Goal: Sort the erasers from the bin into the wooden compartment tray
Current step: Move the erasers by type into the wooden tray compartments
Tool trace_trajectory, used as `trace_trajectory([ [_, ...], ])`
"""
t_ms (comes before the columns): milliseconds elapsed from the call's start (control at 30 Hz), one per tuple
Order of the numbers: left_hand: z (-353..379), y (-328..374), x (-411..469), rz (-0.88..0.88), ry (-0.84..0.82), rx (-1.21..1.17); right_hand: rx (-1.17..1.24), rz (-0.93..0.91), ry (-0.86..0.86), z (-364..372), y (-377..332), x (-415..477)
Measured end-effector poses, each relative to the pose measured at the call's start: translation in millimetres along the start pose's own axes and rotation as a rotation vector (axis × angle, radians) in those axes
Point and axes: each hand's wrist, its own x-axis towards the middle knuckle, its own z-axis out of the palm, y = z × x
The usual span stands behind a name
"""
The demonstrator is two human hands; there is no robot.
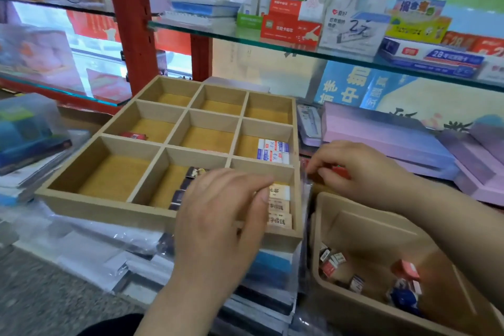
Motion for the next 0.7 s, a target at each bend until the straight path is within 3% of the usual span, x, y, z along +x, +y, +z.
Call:
trace_trajectory([
  [100,36.0,47.4,-10.1,0.146,-0.077,-0.28,0.003,0.094,-0.045,-0.9,29.8,-33.1],
  [200,89.3,75.5,-43.0,0.165,-0.267,-0.437,0.097,0.246,-0.116,5.7,68.3,-67.7],
  [367,168.8,52.2,-93.7,0.07,-0.527,-0.272,0.315,0.565,-0.25,41.2,139.4,-116.4],
  [467,196.2,33.8,-109.7,-0.004,-0.688,-0.029,0.391,0.74,-0.406,78.2,174.4,-136.6],
  [567,213.6,14.2,-127.7,-0.068,-0.774,0.148,0.445,0.808,-0.578,119.3,201.4,-142.3],
  [700,220.3,3.8,-135.7,-0.151,-0.832,0.19,0.401,0.821,-0.733,164.0,233.4,-132.3],
])
